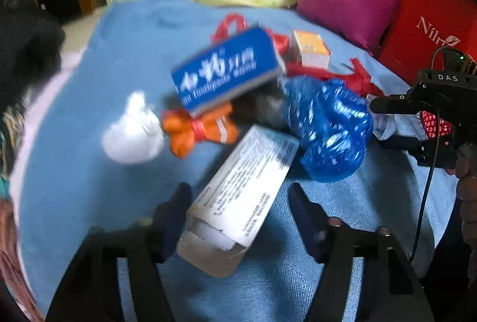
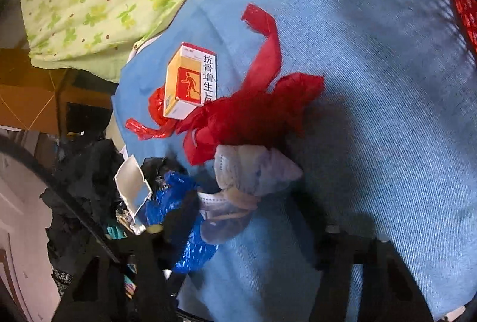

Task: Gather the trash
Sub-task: 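Grasp the white toothpaste tube with left tool while right tool grasps white tissue, then carry tube and tissue to the red mesh basket and release both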

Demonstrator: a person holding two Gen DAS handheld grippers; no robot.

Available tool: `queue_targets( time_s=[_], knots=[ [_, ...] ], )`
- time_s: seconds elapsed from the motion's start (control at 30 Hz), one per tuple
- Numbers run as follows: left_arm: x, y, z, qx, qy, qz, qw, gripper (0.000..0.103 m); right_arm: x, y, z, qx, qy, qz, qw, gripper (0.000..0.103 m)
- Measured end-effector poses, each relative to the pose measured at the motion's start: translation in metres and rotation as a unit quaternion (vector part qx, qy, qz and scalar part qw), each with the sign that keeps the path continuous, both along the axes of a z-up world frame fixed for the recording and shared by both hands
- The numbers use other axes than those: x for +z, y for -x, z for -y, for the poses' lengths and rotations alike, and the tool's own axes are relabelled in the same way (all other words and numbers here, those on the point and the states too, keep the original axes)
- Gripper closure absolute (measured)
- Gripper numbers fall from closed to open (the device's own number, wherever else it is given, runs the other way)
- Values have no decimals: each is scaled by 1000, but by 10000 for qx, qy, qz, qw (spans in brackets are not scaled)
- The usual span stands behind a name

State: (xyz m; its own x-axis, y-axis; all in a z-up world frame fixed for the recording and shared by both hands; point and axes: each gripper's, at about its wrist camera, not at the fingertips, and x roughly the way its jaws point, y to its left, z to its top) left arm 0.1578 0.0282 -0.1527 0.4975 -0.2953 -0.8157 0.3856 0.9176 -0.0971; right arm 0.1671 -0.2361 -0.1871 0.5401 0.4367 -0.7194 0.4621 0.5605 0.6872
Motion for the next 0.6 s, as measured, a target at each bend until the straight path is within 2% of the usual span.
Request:
queue_targets(
  time_s=[0.03,0.07,0.1,0.27,0.47,0.6],
  knots=[
    [-2,0,1,-23,37,-42,10000,47,-1,-2,-1,17,-24,8,10000,57],
    [-4,1,1,-51,40,-80,9999,47,-2,-4,-3,45,-32,30,10000,66],
    [-4,3,1,-73,21,-76,9999,47,-1,-5,-4,82,28,44,10000,68],
    [-5,2,-1,-67,101,-47,9999,48,4,10,-9,248,476,288,9981,71],
    [-2,21,-11,142,122,63,9998,49,29,41,-15,600,1182,685,9888,71],
    [18,47,-25,367,206,320,9986,49,56,63,-19,763,1590,1027,9790,71]
  ],
)
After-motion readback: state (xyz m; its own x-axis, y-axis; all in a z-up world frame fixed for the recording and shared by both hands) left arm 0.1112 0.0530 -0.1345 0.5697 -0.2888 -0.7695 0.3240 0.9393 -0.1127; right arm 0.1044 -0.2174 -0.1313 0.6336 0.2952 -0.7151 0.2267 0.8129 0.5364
